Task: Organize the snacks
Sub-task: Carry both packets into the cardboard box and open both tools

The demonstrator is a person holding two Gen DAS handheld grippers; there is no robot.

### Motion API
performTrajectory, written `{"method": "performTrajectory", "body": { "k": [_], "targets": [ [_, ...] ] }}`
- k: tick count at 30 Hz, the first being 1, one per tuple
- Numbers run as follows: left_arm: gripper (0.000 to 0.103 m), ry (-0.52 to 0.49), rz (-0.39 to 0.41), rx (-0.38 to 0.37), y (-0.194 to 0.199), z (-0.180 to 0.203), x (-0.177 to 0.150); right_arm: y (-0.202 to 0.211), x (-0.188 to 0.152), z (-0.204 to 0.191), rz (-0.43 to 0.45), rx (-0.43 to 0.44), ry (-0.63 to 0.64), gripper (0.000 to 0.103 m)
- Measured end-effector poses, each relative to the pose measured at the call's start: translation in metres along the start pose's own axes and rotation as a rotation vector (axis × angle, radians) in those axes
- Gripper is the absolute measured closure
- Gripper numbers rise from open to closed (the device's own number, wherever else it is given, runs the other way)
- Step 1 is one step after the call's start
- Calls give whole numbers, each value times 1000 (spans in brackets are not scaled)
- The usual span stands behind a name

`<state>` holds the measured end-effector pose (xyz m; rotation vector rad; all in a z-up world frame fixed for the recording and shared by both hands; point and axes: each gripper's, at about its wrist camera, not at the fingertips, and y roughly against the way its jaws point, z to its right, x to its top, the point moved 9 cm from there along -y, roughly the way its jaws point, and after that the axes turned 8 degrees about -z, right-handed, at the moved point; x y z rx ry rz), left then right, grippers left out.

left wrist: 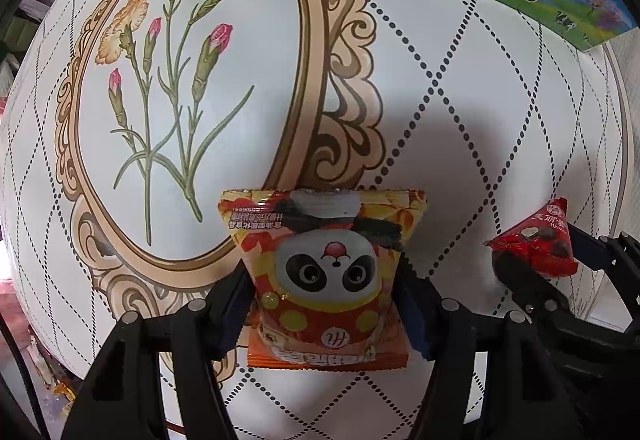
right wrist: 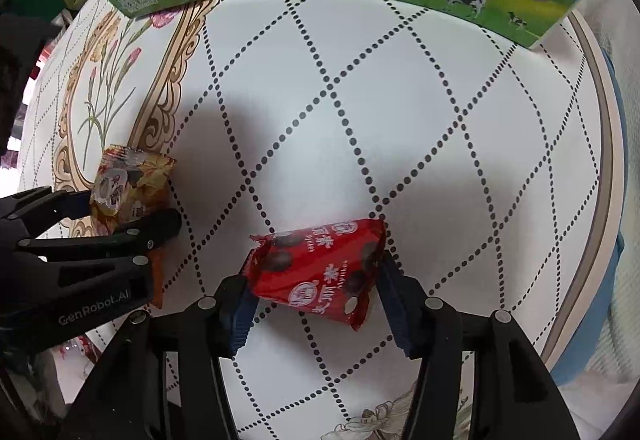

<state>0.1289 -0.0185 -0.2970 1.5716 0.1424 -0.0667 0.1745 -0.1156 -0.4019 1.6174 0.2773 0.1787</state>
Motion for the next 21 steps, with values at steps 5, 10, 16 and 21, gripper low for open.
{"method": "performTrajectory", "body": {
  "k": [5,10,16,21],
  "targets": [
    [40,6,6,1,-3,3,-1,-10,2,-15,12,-35,33,43],
    [53,-1,23,-12,14,3,-6,1,-12,-10,57,0,34,51],
    [53,-34,100,-46,60,12,-1,44,-11,2,131,86,-13,52],
    [53,-55,192,-147,132,29,21,107,2,17,236,164,-46,52]
  ]
}}
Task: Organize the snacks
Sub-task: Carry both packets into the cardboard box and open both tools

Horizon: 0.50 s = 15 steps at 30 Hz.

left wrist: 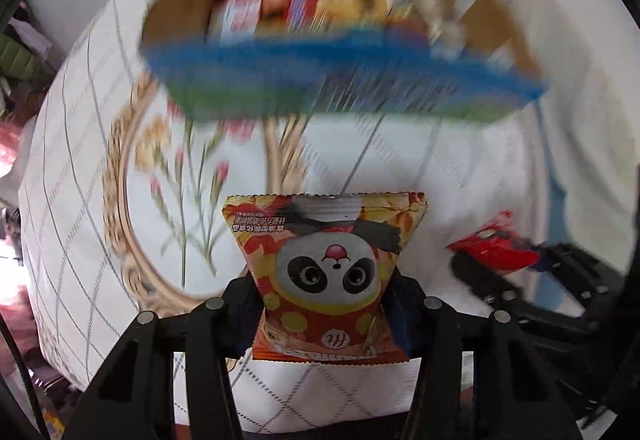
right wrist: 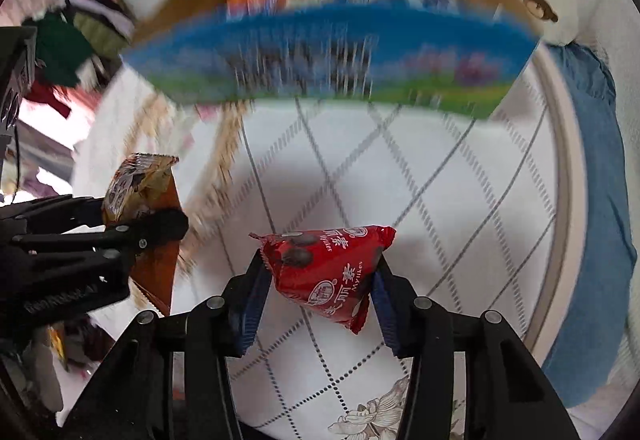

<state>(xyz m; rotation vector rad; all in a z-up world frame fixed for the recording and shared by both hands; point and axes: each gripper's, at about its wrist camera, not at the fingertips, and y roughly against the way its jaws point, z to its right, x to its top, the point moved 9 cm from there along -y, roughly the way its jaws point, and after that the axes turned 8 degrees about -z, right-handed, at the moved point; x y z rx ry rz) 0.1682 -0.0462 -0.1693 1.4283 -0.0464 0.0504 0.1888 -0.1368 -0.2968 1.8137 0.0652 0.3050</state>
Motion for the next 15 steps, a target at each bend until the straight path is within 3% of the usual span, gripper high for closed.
{"method": "performTrajectory", "body": {
  "k": [4,7,11,15],
  "targets": [
    [53,-2,63,-101,53,16,51,58,40,15,105,33,-13,52],
    [53,-11,99,-114,78,20,97,81,79,23,167,35,-19,52],
    [53,-15,106,-80,83,12,153,91,142,42,218,-1,-29,52],
    [53,-3,34,-47,54,-3,199,73,192,63,174,-37,-38,52]
  ]
}}
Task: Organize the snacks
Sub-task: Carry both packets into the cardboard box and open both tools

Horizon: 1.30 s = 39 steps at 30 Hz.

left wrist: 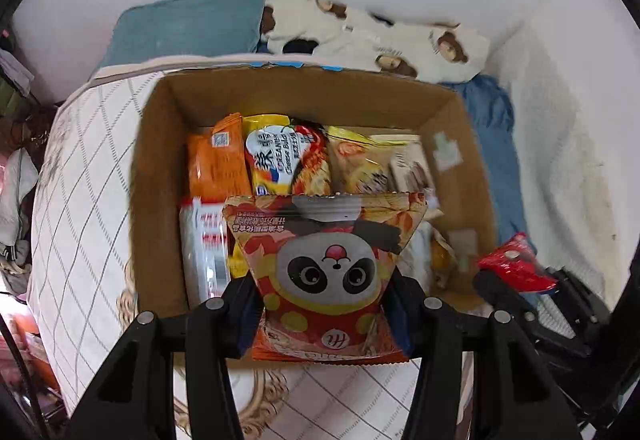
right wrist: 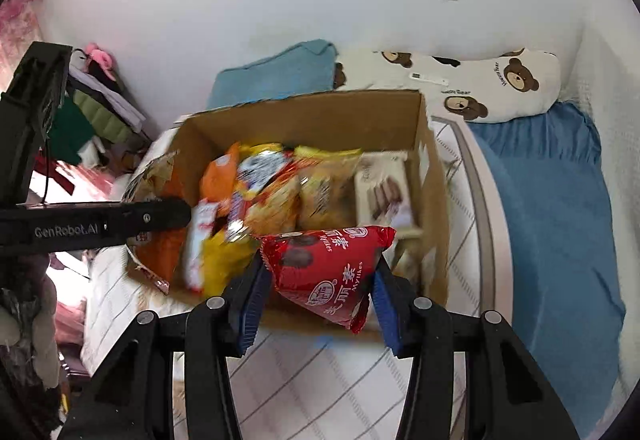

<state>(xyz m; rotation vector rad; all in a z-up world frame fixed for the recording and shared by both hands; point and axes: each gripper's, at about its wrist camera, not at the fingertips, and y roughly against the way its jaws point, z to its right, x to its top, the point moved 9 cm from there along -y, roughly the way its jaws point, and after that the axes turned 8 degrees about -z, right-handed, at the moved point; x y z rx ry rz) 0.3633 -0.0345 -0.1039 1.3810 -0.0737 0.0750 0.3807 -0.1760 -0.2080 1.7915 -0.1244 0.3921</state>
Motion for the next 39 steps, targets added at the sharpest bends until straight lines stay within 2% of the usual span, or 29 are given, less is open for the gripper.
{"method": "performTrajectory", "body": {
  "k": [3,8,10,11,12,13,14,15,19,24,34,39],
  "targets": [
    [53,9,-66,42,-30,-14,19,-30,20,15,-75,-19,-20,52],
    [52,31,-165,45,-71,-24,32,-73,36,30,-158,-57,-36,51],
    [52,30,-206,53,-81,-26,30,-87,35,34,-210,-72,-46,42],
    [47,36,-222,59,-84,-27,29,-93,35,36,-236,-77,-58,24],
    [41,43,-231,62,-88,-30,29,-97,34,36,-252,-68,-61,14],
    [23,45,-230,74,-89,-32,30,-100,34,34,-265,-70,-60,11],
    [9,46,-226,85,-89,-34,30,-101,33,32,-271,-79,-57,9],
    [7,50,-218,90,-88,-37,30,-102,32,29,-278,-87,-50,6],
    [6,79,-184,97,-79,-51,31,-100,32,27,-279,-136,-36,5],
    [5,109,-167,91,-69,-64,20,-102,30,28,-288,-152,-44,4],
    [5,129,-126,101,-52,-66,-3,-94,19,24,-284,-167,-47,4],
    [5,136,-67,113,-33,-66,-10,-77,16,19,-243,-169,-41,4]
  ]
}}
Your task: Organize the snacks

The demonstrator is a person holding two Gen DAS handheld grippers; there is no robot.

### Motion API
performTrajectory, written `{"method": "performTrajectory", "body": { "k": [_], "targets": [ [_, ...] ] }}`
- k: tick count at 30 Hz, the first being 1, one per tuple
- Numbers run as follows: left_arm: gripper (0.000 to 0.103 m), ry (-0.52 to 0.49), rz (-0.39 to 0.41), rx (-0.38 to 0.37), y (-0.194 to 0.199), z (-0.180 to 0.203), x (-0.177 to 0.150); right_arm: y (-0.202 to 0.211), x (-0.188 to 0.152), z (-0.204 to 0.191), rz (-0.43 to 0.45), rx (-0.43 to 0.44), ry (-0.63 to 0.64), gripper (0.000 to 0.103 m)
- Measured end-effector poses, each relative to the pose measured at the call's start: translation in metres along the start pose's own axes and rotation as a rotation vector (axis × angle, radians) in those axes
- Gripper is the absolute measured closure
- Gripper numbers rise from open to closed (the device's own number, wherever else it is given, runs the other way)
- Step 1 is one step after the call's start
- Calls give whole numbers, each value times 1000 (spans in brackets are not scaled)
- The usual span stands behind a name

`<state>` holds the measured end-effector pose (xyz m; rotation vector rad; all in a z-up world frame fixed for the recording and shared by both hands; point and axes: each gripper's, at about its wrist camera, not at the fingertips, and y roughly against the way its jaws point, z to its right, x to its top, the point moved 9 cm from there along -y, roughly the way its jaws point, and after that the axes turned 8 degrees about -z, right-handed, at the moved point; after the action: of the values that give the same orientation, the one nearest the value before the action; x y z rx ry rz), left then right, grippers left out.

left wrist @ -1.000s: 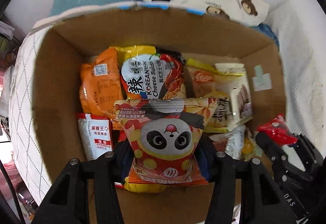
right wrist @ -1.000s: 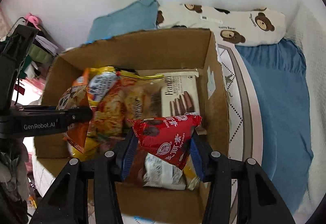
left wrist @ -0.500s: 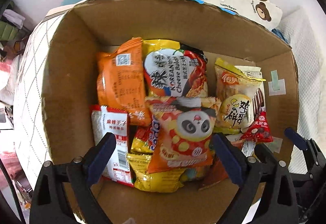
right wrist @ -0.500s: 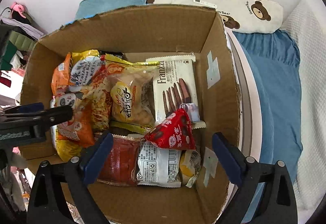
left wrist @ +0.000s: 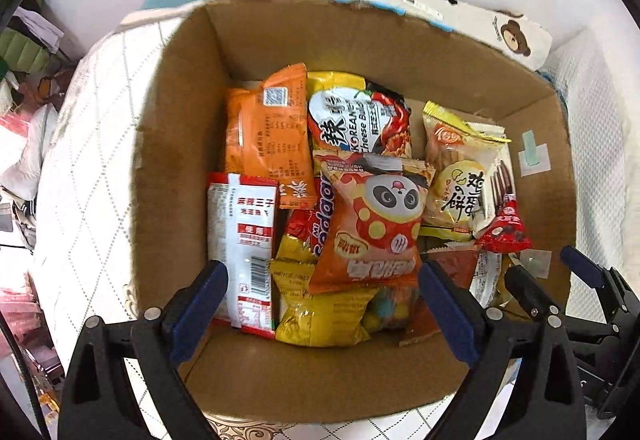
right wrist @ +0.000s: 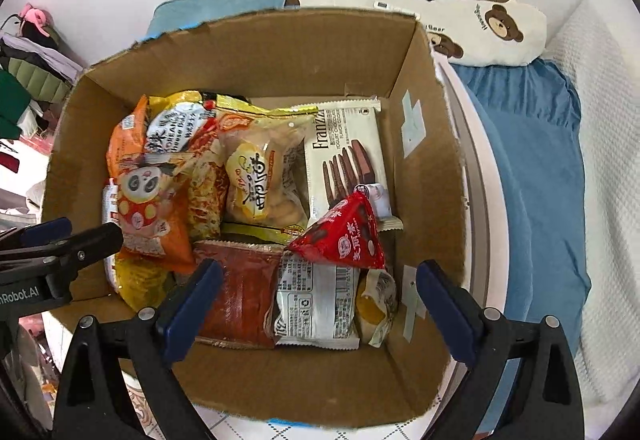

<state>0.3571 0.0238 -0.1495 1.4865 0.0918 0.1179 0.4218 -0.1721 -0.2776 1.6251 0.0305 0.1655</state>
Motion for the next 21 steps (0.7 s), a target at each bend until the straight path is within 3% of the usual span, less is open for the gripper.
{"method": "performTrajectory", "body": {
  "k": [4,10,21],
  "targets": [
    [5,6,79,45,23,-5,-9,24,-8,-3,62,-7,15,3],
    [5,17,191,45,54,2,-27,63,-30,-2,163,-14,18,2],
    [5,-13,399,59,124,9,-94,141,-90,-1,338,-22,8,1]
  ]
}}
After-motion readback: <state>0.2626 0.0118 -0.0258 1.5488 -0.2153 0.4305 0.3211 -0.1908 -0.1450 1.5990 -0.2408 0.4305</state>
